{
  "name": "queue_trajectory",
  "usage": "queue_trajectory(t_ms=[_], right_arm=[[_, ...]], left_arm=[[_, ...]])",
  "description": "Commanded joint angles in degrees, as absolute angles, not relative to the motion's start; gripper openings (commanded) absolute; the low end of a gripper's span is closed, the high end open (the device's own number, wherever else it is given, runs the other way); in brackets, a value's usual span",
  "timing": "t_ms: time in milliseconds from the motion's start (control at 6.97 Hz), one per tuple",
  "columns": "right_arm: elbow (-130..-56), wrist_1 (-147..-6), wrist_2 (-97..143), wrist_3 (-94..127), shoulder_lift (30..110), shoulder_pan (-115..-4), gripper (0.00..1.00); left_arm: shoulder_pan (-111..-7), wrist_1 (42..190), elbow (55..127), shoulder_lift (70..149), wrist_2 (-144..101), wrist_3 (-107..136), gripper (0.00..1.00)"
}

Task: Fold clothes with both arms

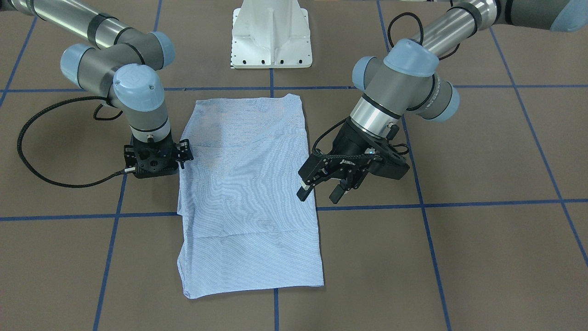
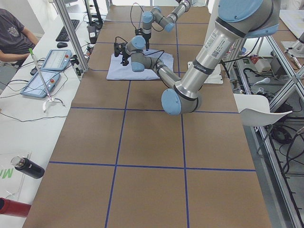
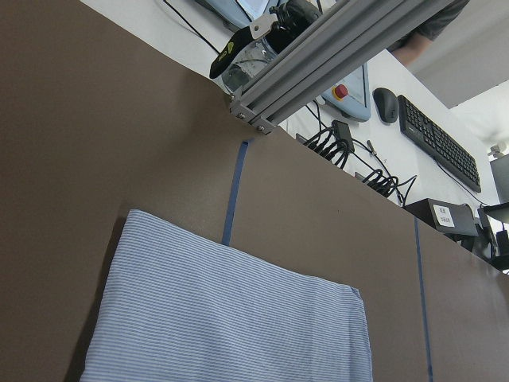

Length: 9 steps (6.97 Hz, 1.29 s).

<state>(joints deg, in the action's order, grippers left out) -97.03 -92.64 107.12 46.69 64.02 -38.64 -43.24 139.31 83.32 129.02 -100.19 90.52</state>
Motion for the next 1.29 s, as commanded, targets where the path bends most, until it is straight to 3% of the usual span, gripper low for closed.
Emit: queue_trajectory(t_ms=[0,287,574,861,1148], right_arm=[[-98.5,-93.8,107.0,46.1,64.9,-39.1,1.0],[-99.0,-93.7,107.1,46.1,65.0,-39.2,1.0],[-103.9,-93.8,108.1,46.7,65.4,-39.2,1.0],[-112.0,-93.7,113.6,48.3,67.8,-39.3,1.0],[-116.7,-93.1,117.7,56.9,68.1,-38.9,1.0]], left_arm=[[-43.2,139.3,83.3,129.0,-100.2,90.5,1.0],[-43.2,139.3,83.4,128.9,-100.2,90.5,1.0],[-42.7,136.9,84.6,128.7,-100.3,90.5,1.0],[-38.3,125.2,95.0,124.5,-102.6,90.8,1.0],[-32.8,123.1,105.2,116.0,-102.9,95.9,1.0]])
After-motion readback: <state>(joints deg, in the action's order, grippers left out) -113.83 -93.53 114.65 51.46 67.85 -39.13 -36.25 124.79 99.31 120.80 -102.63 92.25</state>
